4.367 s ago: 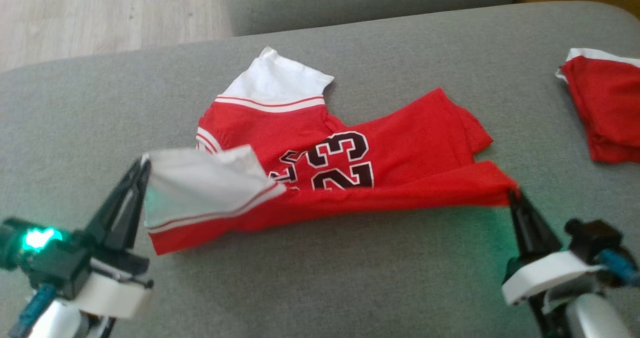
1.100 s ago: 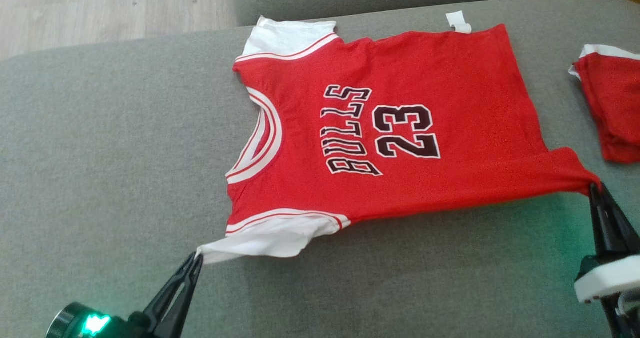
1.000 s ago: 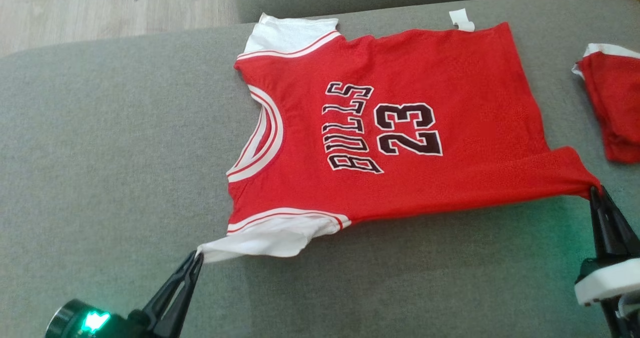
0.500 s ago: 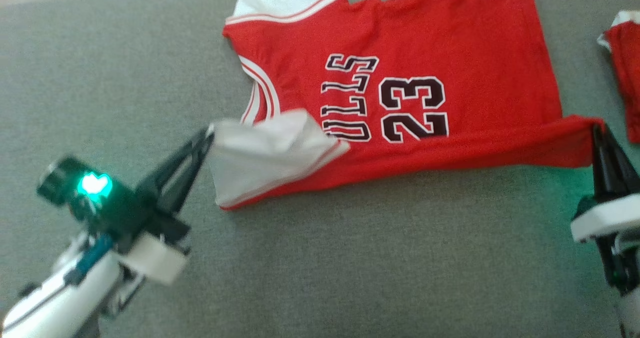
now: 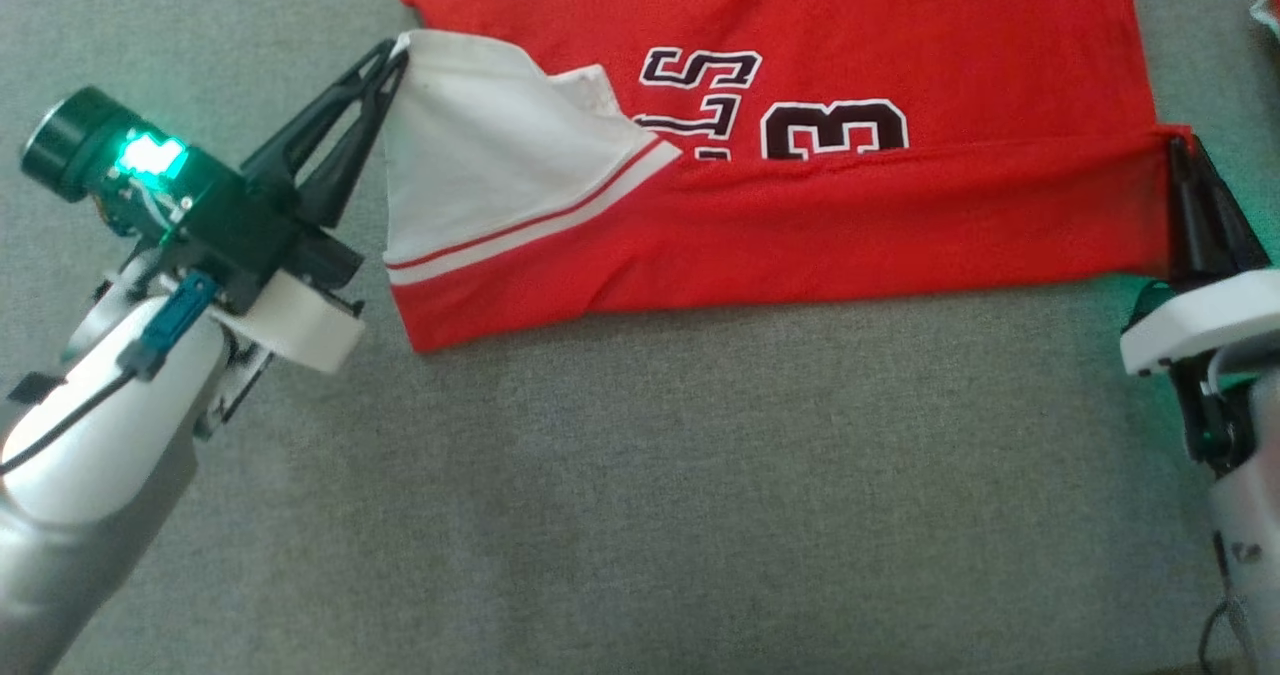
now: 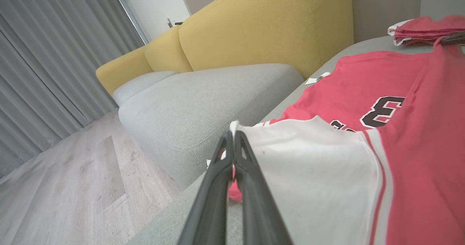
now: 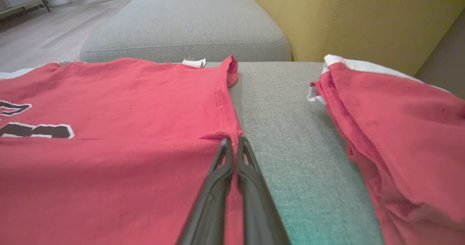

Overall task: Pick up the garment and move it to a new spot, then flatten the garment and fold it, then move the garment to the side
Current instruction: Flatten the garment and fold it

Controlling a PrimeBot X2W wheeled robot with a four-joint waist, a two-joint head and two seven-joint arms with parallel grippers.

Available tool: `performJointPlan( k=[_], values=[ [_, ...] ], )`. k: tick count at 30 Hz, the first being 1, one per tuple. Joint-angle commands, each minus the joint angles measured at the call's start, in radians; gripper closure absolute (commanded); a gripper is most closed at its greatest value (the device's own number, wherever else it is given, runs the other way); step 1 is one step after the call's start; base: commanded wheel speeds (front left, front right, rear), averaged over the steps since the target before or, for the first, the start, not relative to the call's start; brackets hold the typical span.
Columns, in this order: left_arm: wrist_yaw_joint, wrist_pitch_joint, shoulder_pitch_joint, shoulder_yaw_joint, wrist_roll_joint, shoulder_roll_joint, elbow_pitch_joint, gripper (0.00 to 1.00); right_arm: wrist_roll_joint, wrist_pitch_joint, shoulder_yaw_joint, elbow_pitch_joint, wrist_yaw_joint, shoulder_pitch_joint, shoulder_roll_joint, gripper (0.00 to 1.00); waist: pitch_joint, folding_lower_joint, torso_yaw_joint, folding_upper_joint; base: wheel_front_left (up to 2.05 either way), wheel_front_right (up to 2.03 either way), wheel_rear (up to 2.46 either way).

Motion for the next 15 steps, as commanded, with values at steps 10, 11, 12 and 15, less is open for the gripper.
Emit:
performJointPlan(
  k=[10, 11, 12, 15],
  values=[
    [0.089, -0.038, 0.001, 0.085, -0.029, -0.026, 0.046, 0.0, 0.007, -0.082, 0.048, 0.06, -0.001, -0.054, -0.009, 0.0, -0.005, -0.0002, 0.002, 0.0, 0.0, 0.0, 0.0],
    [0.106, -0.039, 0.028, 0.092, -0.044, -0.033, 0.042, 0.0, 0.009, -0.088, 0.048, 0.06, -0.001, -0.049, -0.007, 0.0, -0.01, -0.0002, 0.001, 0.0, 0.0, 0.0, 0.0],
    [0.122, -0.04, 0.058, 0.1, -0.063, -0.042, 0.037, 0.0, 0.012, -0.094, 0.047, 0.061, -0.001, -0.043, -0.004, 0.0, -0.016, -0.0002, 0.002, 0.0, 0.0, 0.0, 0.0],
    [0.152, -0.039, 0.149, 0.095, -0.102, -0.064, 0.023, 0.0, 0.02, -0.103, 0.04, 0.063, -0.001, -0.016, 0.0, 0.0, -0.028, -0.0002, 0.006, 0.0, 0.0, 0.0, 0.0]
  ],
)
